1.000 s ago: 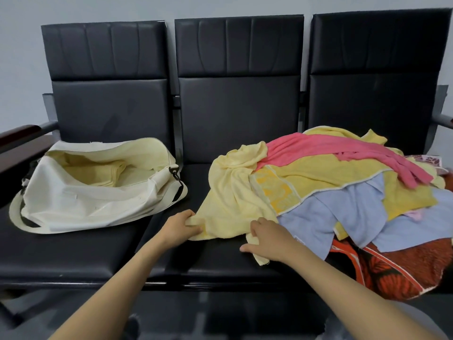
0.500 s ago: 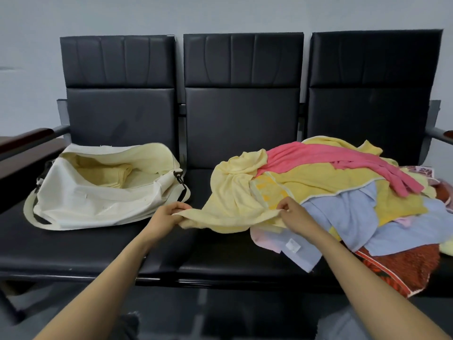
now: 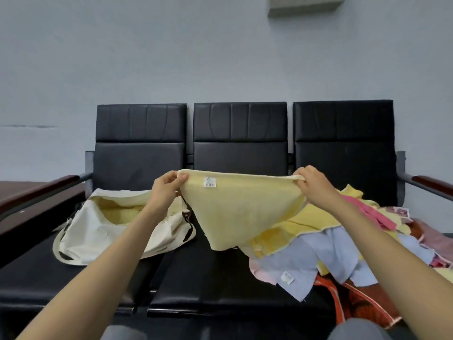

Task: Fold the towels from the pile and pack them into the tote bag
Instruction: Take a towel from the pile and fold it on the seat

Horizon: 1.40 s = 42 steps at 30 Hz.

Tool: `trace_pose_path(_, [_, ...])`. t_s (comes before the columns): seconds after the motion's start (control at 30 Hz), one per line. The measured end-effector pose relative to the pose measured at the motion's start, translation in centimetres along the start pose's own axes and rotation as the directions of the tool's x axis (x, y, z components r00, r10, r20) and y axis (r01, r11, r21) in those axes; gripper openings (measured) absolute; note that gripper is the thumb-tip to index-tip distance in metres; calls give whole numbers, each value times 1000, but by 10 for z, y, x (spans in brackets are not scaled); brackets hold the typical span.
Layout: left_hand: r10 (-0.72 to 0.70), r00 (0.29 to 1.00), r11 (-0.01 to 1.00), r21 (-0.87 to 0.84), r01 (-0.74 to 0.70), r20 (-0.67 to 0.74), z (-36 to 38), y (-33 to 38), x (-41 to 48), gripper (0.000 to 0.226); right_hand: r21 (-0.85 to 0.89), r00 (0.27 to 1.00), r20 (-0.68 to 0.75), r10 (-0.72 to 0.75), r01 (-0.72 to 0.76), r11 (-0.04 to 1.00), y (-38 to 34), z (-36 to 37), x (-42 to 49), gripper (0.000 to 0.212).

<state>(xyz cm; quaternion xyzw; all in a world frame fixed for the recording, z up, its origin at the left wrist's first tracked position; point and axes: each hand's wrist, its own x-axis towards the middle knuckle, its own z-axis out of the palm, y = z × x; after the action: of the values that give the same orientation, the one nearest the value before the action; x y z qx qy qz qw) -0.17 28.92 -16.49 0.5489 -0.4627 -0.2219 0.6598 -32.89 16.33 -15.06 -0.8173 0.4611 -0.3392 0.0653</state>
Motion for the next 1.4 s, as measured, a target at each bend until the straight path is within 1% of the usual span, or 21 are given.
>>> trace_pose_path(0.13, [104,992,995,17,-103,-78,-12,32,8,11,35,983,-175,-54,61,998,-17,-39,9,20])
trace_pose_path(0.2, [134,987,990,46,-131,-88,-18,37,15,10,98,968,-249,-27,53,994,-23,-48,12,18])
trace_pose_path(0.27, [159,980,984,98,-148,-123,-20,36,24,9,196,964,-261,44,9,981,-27,-47,17,16])
trace_pose_path(0.33, [158,971,976,177,-126,-181,-20,26,37,13,338,979,-148,137,-80,938,-24,-35,26,17])
trace_pose_path(0.4, [82,981,955,297,-28,-173,-20,7,52,18,539,951,121,284,-304,786,-17,-15,34,15])
trace_pose_path(0.47, [-141,987,915,370,160,-78,-19,-21,67,25,636,822,431,372,-570,520,-3,11,40,13])
trace_pose_path(0.5, [-302,953,890,356,284,-6,-18,-34,72,26,625,755,533,382,-656,423,6,26,42,18])
trace_pose_path(0.53, [-435,898,855,341,391,61,-14,-48,78,25,596,704,592,393,-711,374,17,43,49,22])
trace_pose_path(0.57, [-494,864,828,353,435,93,-9,-61,84,24,569,672,618,408,-740,359,25,58,56,23])
trace_pose_path(0.6, [-483,872,826,376,421,85,-3,-71,95,23,565,679,598,427,-734,376,30,68,66,26])
trace_pose_path(0.63, [-388,921,852,395,345,34,5,-75,107,21,602,724,535,435,-688,405,31,73,78,27])
trace_pose_path(0.67, [-246,967,885,394,249,-57,13,-74,119,20,679,797,430,424,-595,430,29,73,92,28])
trace_pose_path(0.7, [-95,984,925,352,144,-152,19,-65,127,22,777,869,298,395,-461,429,25,69,104,28])
trace_pose_path(0.73, [31,972,959,281,37,-233,24,-52,133,25,865,919,160,361,-307,397,18,61,115,28])
trace_pose_path(0.8, [172,937,982,124,-140,-305,29,-28,134,27,937,953,-46,298,-62,343,2,40,121,26])
trace_pose_path(0.87, [207,933,978,71,-195,-294,29,-24,123,24,919,962,-130,241,26,393,-3,30,110,21])
trace_pose_path(1.0, [140,967,990,43,-134,-212,15,-44,81,18,765,978,-115,172,-23,643,11,33,69,19])
trace_pose_path(1.13, [122,988,987,119,-111,-91,-3,-55,32,25,670,977,-121,173,-48,741,13,25,23,19])
trace_pose_path(1.2, [99,993,985,148,-89,-60,-15,-61,14,27,564,978,-139,157,-52,824,13,20,2,24])
trace_pose_path(1.3, [32,999,971,237,-29,-8,-33,-74,-3,31,446,988,-9,154,-134,885,22,21,-20,27])
trace_pose_path(1.4, [-140,986,910,403,94,86,-38,-103,-20,29,271,945,259,200,-270,924,38,43,-35,31])
